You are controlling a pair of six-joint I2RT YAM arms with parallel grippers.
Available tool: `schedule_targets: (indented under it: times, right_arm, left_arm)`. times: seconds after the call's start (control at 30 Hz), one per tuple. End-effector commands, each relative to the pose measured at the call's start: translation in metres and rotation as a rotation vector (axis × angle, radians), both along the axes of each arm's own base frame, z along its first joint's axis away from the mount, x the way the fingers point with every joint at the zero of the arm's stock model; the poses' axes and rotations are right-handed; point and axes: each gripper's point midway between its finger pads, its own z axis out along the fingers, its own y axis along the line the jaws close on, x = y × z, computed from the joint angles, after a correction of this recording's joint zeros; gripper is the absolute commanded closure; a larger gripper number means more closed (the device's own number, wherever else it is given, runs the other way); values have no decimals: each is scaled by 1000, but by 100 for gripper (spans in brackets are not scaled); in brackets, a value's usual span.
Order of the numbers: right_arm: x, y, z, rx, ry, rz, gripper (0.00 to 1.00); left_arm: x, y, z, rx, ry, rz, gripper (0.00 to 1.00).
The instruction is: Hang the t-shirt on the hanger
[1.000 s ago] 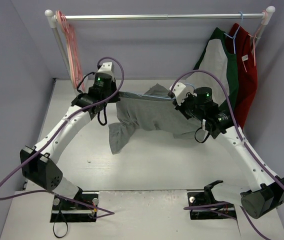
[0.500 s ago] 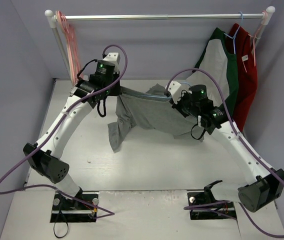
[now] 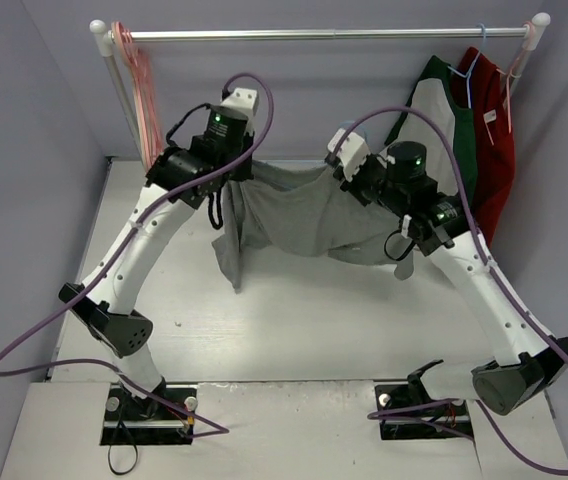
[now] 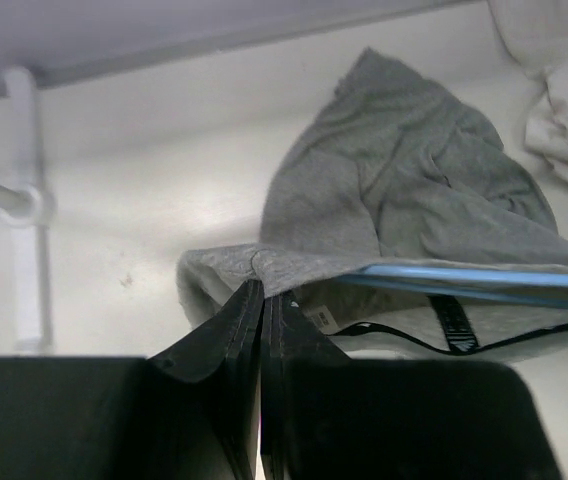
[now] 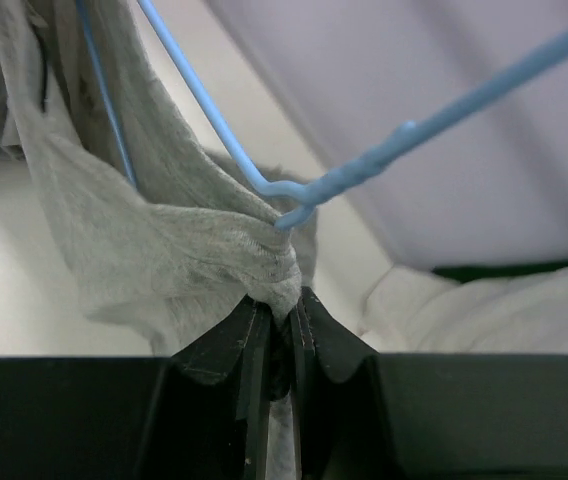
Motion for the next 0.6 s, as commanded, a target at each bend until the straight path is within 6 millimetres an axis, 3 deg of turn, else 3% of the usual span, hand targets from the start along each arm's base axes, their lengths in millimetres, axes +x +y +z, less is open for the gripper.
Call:
schedule_targets:
  times: [0.0, 0.1, 0.2, 0.3, 0.53, 0.57]
  right_arm:
    - [-13, 12, 108, 101, -267, 107, 100]
    - [-24, 17, 128, 114, -288, 164, 100]
    - [-28, 22, 122, 124, -268, 192, 100]
    - [-28, 23, 110, 127, -242, 197, 100]
    - [-36, 24, 46, 125, -127, 206, 100]
    - [-40, 22, 46, 135, -129, 204, 100]
  left_arm:
    - [2, 29, 78, 18, -216, 45, 100]
    - [0, 32, 112, 13, -304, 15, 100]
    - [-9, 20, 125, -39, -331, -67, 100]
    - [-17, 7, 116, -68, -310, -138, 100]
    - [-28, 6, 100, -25, -279, -205, 100]
    - [-30, 5, 97, -24, -268, -217, 100]
